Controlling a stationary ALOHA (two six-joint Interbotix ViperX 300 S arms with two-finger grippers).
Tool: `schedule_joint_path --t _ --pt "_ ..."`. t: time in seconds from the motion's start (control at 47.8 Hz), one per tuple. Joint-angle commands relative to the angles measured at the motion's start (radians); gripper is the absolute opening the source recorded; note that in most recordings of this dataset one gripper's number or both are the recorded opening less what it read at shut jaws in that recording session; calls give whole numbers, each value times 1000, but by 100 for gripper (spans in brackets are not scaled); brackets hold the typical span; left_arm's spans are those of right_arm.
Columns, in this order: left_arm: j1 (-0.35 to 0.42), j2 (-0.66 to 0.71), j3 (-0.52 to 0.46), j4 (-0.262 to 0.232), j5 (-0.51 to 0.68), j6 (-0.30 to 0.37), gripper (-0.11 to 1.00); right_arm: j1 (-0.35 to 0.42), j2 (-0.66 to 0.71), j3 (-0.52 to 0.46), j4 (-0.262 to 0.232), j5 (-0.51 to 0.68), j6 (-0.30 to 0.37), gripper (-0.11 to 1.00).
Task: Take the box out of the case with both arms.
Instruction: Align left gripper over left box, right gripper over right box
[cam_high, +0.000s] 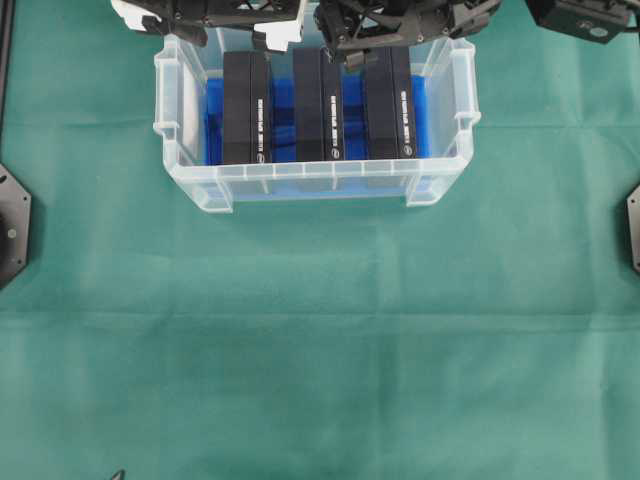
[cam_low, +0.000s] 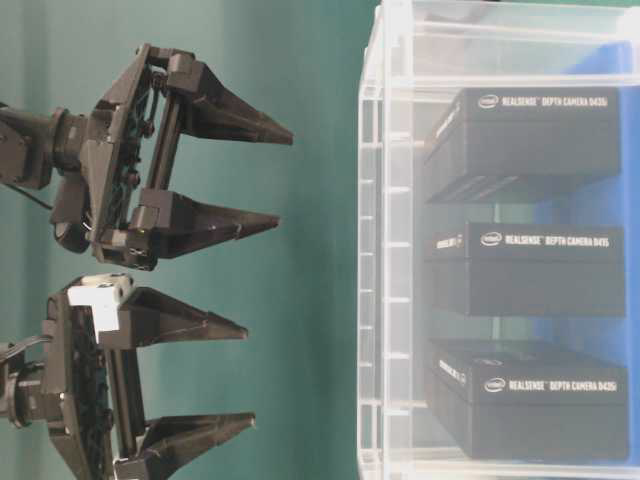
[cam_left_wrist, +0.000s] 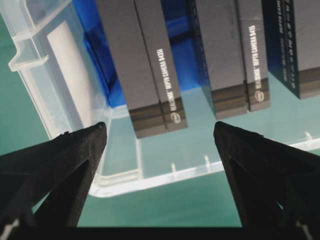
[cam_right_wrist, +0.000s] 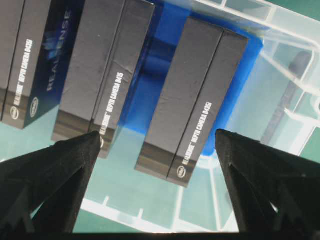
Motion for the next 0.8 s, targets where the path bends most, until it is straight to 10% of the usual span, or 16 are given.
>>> schedule_joint_path --t 0.0,0.774 --pt "-2 -12 -8 9 -11 0 92 2 -15 -17 -5 9 -2 96" --pt "3 -15 173 41 -179 -31 92 -12 -9 152 -17 -121 17 96"
